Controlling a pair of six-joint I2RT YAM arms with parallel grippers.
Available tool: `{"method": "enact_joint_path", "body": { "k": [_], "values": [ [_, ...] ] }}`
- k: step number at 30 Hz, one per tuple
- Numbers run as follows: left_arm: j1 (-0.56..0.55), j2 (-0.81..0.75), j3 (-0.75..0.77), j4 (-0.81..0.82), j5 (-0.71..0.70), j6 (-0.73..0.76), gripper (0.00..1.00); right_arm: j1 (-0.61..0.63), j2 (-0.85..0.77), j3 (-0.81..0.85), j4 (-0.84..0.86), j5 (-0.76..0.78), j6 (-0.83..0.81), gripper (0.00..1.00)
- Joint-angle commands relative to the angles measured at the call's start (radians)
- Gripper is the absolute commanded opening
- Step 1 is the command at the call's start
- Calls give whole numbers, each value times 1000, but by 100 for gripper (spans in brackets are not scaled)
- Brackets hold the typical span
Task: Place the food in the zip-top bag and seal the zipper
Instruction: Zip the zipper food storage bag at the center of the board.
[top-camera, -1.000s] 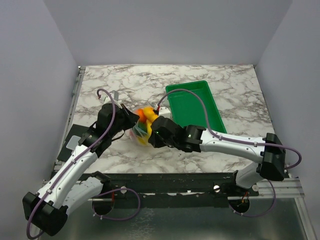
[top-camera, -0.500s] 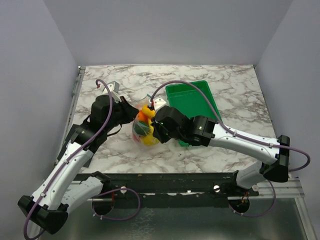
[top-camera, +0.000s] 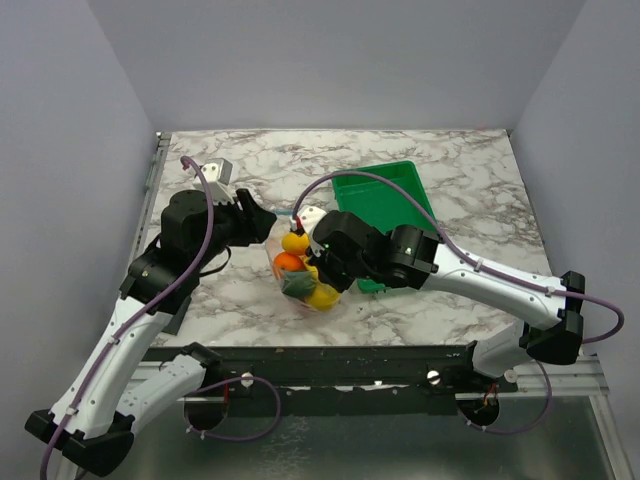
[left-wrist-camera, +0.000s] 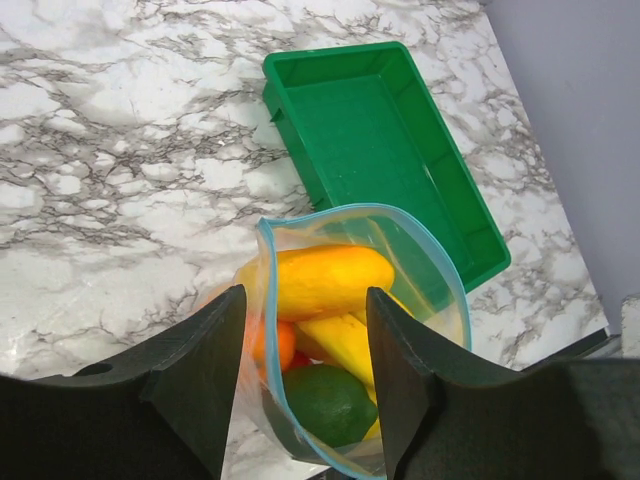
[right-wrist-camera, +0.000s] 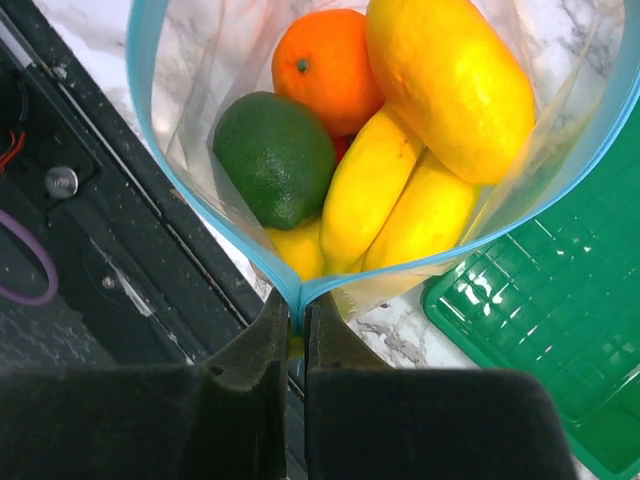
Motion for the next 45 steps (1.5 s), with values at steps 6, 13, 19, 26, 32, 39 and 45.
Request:
{"method": "enact_joint_path", "body": {
  "k": [6, 13, 19, 26, 32, 39, 45],
  "values": [
    [3, -75, 31, -55, 50, 155, 57, 7, -44, 137, -119, -129, -154, 1],
    [3, -125, 37, -40, 116, 216, 57, 9, -76, 175, -142, -188, -277, 1],
    [3, -163, 14, 16, 329, 265, 57, 9, -84, 224, -193, -354, -376, 1],
    [3, -219, -56, 118, 614, 274, 58, 10, -51, 287, -266, -468, -455, 1],
    [3, -209, -122, 237, 815, 237, 64, 19, -5, 338, -288, -562, -480, 1],
    [-4, -189, -166, 326, 924, 211, 71, 37, 38, 388, -316, -634, -501, 1],
    [-40, -224, -219, 373, 988, 183, 75, 38, 50, 401, -317, -665, -499, 1]
  ]
}}
